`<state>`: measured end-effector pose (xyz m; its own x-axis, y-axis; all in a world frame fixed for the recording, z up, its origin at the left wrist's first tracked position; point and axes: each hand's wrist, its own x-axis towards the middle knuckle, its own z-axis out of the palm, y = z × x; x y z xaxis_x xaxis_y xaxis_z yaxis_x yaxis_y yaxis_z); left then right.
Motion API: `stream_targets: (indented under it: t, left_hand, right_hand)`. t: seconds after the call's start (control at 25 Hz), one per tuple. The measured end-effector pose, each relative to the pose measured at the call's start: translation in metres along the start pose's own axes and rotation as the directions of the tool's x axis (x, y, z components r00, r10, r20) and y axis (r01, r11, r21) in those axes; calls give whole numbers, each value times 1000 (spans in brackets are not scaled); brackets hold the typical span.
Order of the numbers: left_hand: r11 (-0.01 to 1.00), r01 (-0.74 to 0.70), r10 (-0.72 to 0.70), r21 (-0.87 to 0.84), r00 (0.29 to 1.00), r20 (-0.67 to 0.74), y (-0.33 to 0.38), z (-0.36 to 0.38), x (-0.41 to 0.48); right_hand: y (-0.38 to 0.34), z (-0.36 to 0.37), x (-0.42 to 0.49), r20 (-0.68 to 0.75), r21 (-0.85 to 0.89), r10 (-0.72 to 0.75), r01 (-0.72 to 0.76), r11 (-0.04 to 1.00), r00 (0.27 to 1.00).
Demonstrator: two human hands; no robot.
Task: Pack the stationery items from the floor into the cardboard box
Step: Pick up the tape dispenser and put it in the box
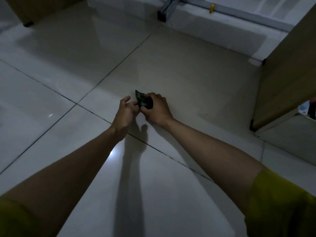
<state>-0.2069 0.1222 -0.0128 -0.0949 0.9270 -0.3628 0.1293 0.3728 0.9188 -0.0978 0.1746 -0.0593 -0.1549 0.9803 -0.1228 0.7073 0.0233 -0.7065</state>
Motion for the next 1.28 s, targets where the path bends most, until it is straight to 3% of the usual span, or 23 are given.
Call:
stream_targets:
  t: [0.2, 0.4, 0.8, 1.08, 1.28]
  left_hand:
    - [995, -73, 70, 74, 997, 39, 3, 12, -12]
    - [969, -139, 140, 203, 990, 10, -1, 25, -24]
    - [910, -265, 208, 320, 957, 200, 21, 118, -63]
    - [843, -422, 282, 333, 875, 395, 35, 189, -94]
    - [769, -548, 347, 327, 789, 506, 42, 232, -112]
  right_hand:
    - [5, -26, -28, -63, 37, -73, 75, 997, 995]
    - [6, -63, -62, -163, 133, -53, 75, 988, 985]
    - [52, -144, -150, -439, 12, -123, 143, 990, 890]
    - [103, -188, -220, -554, -199, -180, 81, 977, 813]
    - [130, -214, -253, -673, -143, -106, 12, 990, 732]
